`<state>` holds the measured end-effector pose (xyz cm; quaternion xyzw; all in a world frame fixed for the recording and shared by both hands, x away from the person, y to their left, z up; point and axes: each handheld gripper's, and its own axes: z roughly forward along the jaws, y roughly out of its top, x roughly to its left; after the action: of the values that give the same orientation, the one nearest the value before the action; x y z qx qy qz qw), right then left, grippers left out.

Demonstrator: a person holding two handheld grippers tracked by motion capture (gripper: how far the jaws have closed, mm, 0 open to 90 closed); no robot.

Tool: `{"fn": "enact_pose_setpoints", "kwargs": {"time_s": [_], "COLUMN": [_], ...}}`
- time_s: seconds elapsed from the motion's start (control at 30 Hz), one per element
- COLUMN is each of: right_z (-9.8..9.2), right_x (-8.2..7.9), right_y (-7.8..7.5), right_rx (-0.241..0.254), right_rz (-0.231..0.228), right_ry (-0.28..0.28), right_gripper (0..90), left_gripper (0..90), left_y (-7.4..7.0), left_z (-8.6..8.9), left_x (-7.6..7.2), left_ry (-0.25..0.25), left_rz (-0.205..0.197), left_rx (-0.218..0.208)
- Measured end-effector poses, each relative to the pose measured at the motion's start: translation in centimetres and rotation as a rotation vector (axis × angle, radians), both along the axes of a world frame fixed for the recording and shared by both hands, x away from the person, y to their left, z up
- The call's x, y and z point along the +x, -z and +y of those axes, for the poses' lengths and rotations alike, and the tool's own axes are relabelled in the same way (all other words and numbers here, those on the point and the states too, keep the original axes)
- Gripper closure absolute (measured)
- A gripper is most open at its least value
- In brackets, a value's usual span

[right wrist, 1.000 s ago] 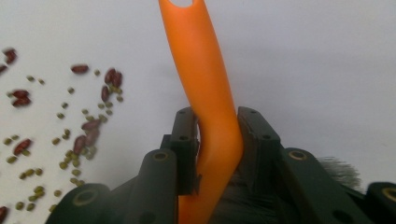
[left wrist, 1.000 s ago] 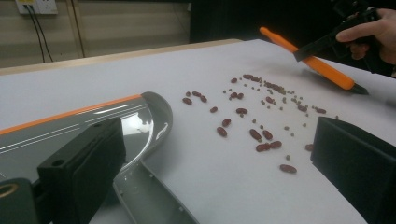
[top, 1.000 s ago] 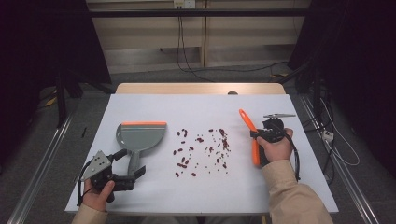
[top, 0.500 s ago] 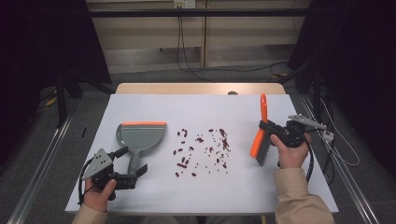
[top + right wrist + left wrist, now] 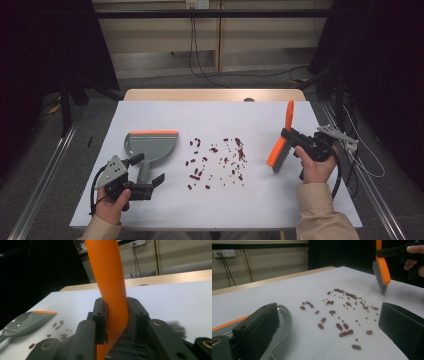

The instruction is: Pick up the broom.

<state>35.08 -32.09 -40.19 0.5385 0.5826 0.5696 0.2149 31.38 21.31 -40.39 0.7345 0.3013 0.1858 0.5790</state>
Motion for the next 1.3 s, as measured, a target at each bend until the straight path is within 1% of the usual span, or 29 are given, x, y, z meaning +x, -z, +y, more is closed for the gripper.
{"fn": "enact_pose_setpoints", "kwargs": {"time_s": [0.03, 0.1, 0.17, 0.2, 0.3, 0.4, 0.43, 0.5, 0.57, 0.6, 0.63, 0.73, 0.8, 0.87, 0.93, 1.1, 1.23, 1.27, 1.3], "right_z": [0.0, -0.1, -0.1, -0.1, 0.0, 0.5, 0.7, 1.4, 2.1, 2.5, 2.8, 3.7, 4.3, 5.0, 5.6, 7.2, 8.6, 8.9, 9.3], "right_x": [-0.1, -0.1, -0.2, -0.2, -0.3, -0.3, -0.2, -0.2, 0.0, 0.1, 0.2, 0.5, 0.7, 0.9, 1.1, 1.6, 1.9, 1.9, 2.0], "right_y": [0.0, -0.2, -0.4, -0.5, -0.9, -1.3, -1.5, -2.0, -2.3, -2.5, -2.6, -2.9, -3.0, -3.1, -3.1, -3.2, -3.4, -3.4, -3.4], "right_rx": [0.010, 0.012, 0.024, 0.025, 0.035, 0.044, 0.051, 0.035, 0.031, 0.030, 0.022, 0.029, 0.035, 0.028, 0.029, 0.027, 0.029, 0.021, 0.021], "right_rz": [-0.002, -0.019, -0.036, -0.039, -0.061, -0.083, -0.084, -0.094, -0.097, -0.097, -0.100, -0.104, -0.105, -0.103, -0.101, -0.105, -0.109, -0.114, -0.115], "right_ry": [0.004, 0.000, -0.008, -0.005, -0.011, -0.023, -0.035, -0.043, -0.063, -0.071, -0.080, -0.097, -0.104, -0.117, -0.131, -0.161, -0.182, -0.187, -0.190], "right_gripper": [70.9, 70.9, 70.9, 70.9, 70.9, 70.9, 70.9, 70.8, 70.9, 70.8, 70.8, 70.8, 70.8, 70.8, 70.8, 70.8, 70.8, 70.8, 70.8], "left_gripper": [3.0, 3.0, 3.0, 3.0, 3.0, 2.8, 2.8, 2.8, 2.8, 2.8, 2.8, 2.8, 2.9, 2.9, 3.5, 3.5, 3.6, 3.9, 4.4], "left_y": [0.0, -0.1, -0.3, -0.4, -0.8, -1.3, -1.4, -1.6, -1.6, -1.6, -1.6, -1.6, -1.5, -1.5, -1.6, -1.7, -1.8, -1.8, -1.7], "left_z": [0.0, -0.2, -0.4, -0.6, -1.2, -1.9, -2.2, -2.8, -3.5, -3.8, -4.1, -4.7, -5.1, -5.4, -5.8, -7.0, -8.1, -8.3, -8.6], "left_x": [0.1, 0.2, 0.3, 0.3, 0.5, 0.7, 0.8, 0.9, 1.1, 1.2, 1.3, 1.5, 1.6, 1.8, 1.9, 2.2, 2.4, 2.5, 2.6], "left_ry": [0.003, 0.005, 0.009, 0.013, 0.026, 0.038, 0.043, 0.051, 0.060, 0.067, 0.070, 0.081, 0.086, 0.091, 0.105, 0.136, 0.152, 0.155, 0.153], "left_rz": [-0.003, -0.002, -0.003, -0.005, -0.023, -0.027, -0.030, -0.035, -0.027, -0.026, -0.020, -0.017, -0.014, -0.006, -0.008, 0.007, 0.021, 0.023, 0.027], "left_rx": [0.000, 0.003, 0.003, 0.001, 0.017, 0.012, 0.017, 0.015, 0.002, 0.007, 0.001, -0.001, -0.011, -0.020, -0.015, -0.029, -0.023, -0.015, -0.017]}}
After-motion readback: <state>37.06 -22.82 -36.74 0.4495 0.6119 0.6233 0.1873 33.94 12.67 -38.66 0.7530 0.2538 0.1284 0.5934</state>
